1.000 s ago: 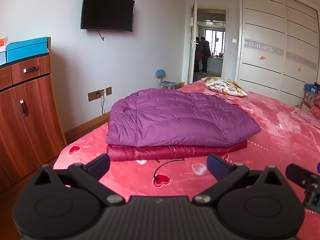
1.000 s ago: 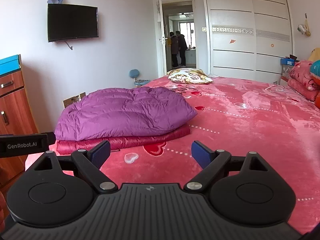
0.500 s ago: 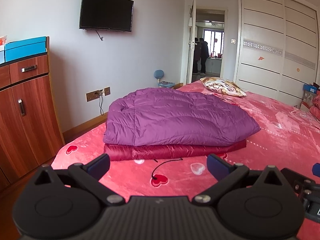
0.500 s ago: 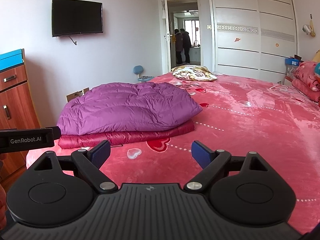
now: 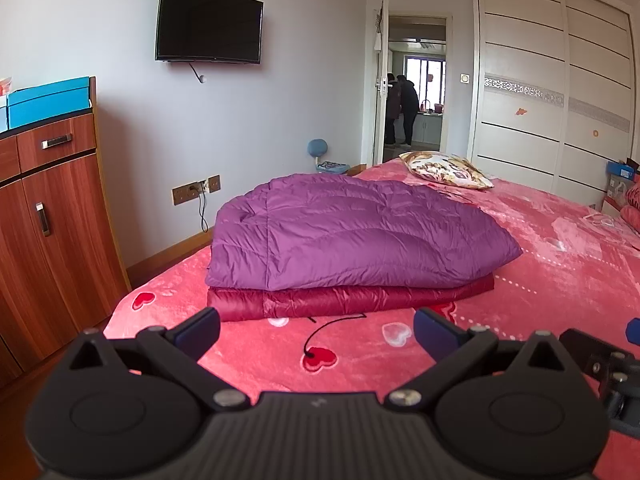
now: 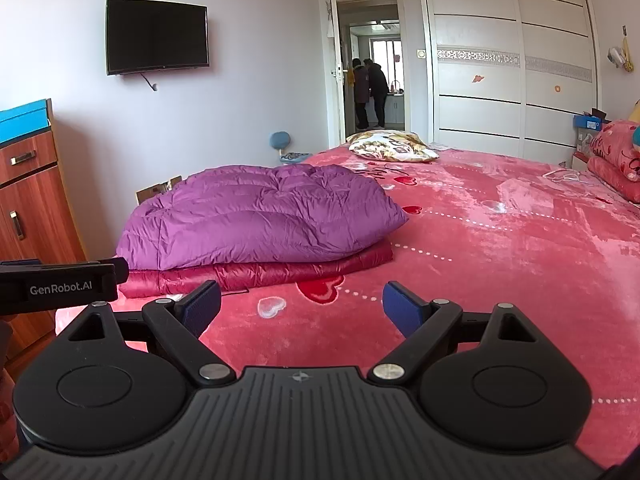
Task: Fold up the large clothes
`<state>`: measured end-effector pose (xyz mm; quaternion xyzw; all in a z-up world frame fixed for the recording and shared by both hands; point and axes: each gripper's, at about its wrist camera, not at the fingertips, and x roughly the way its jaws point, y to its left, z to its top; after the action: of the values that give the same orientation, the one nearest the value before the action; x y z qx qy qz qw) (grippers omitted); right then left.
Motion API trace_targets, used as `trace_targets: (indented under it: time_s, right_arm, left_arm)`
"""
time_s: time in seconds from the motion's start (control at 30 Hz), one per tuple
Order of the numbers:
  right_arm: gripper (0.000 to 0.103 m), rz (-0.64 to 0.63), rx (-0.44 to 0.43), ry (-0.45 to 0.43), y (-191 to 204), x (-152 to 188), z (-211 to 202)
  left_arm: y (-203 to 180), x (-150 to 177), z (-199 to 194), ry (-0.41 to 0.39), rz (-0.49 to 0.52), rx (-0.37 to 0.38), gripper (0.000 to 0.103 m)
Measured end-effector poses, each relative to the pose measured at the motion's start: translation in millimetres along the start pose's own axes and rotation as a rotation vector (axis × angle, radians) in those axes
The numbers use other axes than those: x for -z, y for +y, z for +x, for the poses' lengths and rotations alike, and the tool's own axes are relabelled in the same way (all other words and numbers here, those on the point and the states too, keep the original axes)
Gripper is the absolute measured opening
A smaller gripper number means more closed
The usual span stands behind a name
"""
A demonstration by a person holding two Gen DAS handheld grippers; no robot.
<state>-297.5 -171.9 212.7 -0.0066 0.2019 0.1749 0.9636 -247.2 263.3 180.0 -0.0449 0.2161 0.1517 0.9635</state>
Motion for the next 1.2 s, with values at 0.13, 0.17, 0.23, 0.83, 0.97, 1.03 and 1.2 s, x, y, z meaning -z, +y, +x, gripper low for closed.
trace_targets:
  time_s: [0.13,0.17,0.23,0.83,0.97,1.03,1.2]
  right_arm:
    - [0.103,0.0,-0.004,-0.001,0.1,0.0,0.3]
    - [0.103,-0.001,-0.005,-0.001,0.4,0.2,0.5]
    - [0.103,-0.002,-0.007,-0.001,0.8,0.0,0.9]
    - [0.103,-0.011,-0.015,0.0,3.1,-0.1,4.3]
    - [0.103,-0.011,-0.017,0.001,2.4,0.0,4.6]
    - [0.103,-0.012,-0.019,0.002,2.3,0.2,4.7]
    - [0.103,-0.013,-0.023,0.006,2.5,0.5,5.6]
  left_arm:
    - [-0.3,0.0,0.2,0.001,0.0,0.001,0.102]
    - [-0.3,0.1,0.3,0.001,0.0,0.0,0.102]
    - [-0.3,0.0,0.6,0.004,-0.002,0.002,0.102]
    - [-3.3,2.7,3.9,0.006,0.002,0.009,0.102]
    - [-4.9,3.5,4.3,0.004,0.007,0.007,0.102]
    - [-4.8,3.6,4.5,0.006,0.008,0.007,0.102]
    - [-7.1,4.6,5.6,0.01,0.012,0.008,0.102]
